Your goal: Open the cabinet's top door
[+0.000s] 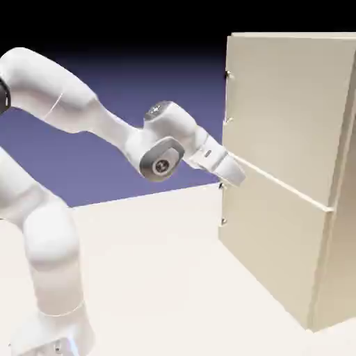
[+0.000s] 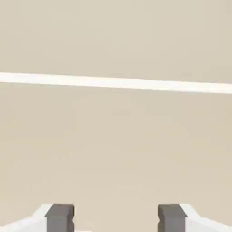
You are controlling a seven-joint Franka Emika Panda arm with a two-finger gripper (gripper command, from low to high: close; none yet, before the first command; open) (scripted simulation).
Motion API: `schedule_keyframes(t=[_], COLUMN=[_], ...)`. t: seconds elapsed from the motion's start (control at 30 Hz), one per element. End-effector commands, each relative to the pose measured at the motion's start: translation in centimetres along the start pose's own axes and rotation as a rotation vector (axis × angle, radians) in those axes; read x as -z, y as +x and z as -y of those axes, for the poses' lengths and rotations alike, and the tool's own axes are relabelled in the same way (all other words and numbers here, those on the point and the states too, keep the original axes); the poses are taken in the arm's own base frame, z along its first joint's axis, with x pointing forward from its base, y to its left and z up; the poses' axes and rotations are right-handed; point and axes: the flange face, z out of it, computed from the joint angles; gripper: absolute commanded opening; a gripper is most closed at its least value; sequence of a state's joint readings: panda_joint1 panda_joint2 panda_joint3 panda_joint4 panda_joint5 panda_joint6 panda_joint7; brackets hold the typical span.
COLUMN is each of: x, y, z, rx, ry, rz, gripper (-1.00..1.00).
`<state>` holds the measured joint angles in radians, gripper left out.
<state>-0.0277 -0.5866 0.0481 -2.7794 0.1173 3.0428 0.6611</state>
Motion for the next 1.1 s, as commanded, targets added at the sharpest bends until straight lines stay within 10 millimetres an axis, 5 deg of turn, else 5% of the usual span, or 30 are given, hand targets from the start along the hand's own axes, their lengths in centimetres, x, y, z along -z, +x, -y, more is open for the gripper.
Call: schedule_keyframes(t=[0.0,0.53,1.07], x=[0.5,8.2,12.8], y=[0.6,6.2,5.1], z=[0.3,5.2,10.3], rx=[-0.006,-0.066,-0.079], ry=[0.012,0.196,0.348], rz=[-0.016,-0.261,-0.457], gripper=[0.0,0.0,0.0])
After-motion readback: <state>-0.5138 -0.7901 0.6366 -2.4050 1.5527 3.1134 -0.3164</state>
